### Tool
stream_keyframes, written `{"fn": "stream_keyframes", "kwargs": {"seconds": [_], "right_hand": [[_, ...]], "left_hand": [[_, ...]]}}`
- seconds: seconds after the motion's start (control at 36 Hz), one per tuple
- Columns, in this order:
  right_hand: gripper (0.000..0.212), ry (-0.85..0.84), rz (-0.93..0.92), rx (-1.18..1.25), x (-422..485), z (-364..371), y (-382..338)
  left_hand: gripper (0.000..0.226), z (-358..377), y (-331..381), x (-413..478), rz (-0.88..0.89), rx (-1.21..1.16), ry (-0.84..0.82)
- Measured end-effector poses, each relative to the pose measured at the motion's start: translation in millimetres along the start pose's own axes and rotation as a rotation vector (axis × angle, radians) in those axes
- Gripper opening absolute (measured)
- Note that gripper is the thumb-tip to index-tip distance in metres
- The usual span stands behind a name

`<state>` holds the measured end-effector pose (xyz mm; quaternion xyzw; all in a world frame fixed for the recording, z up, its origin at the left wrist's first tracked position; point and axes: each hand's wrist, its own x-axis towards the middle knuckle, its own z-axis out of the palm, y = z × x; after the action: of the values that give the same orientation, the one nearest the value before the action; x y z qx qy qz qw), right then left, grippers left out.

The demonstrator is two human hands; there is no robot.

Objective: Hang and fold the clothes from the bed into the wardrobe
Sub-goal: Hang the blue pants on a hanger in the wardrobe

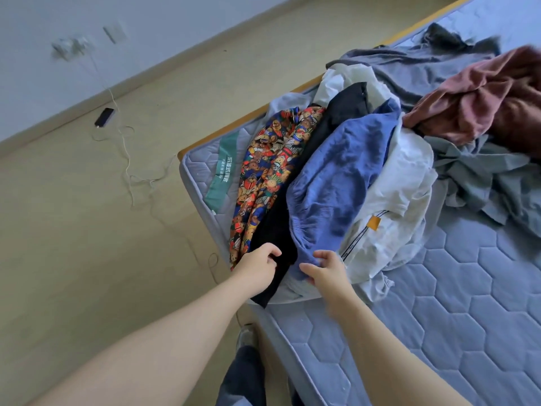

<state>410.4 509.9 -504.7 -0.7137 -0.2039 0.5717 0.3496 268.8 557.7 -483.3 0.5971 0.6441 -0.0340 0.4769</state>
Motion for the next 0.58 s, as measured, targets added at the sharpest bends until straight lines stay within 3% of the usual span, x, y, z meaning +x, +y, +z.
{"fn": "stream_keyframes", "kwargs": {"seconds": [0.06,0.17,0.28,0.42,0.5,0.58], "right_hand": [[0.016,-0.024,-0.052,-0.033,-10.0,-9.3,-11.9],[0.027,-0.035,-0.195,-0.022,-34.9,-29.4,-39.2],[0.01,-0.121,-0.295,0.039,-67.6,-43.9,-72.6],[0.011,-0.291,-0.396,0.144,-104.2,-58.8,-108.6],[0.011,-0.278,-0.458,0.084,-120.1,-69.8,-123.1],[0.011,-0.291,-0.486,0.092,-138.2,-80.0,-136.6]], "left_hand": [[0.036,1.3,8.2,-5.7,0.03,-0.005,0.032],[0.05,-1.3,33.6,-21.2,0.189,0.053,0.137],[0.062,-9.5,60.9,-42.0,0.394,0.196,0.196],[0.047,-20.9,91.0,-72.2,0.499,0.253,0.192],[0.031,-26.9,104.1,-88.1,0.536,0.243,0.227],[0.042,-32.4,115.1,-100.9,0.621,0.244,0.254]]}}
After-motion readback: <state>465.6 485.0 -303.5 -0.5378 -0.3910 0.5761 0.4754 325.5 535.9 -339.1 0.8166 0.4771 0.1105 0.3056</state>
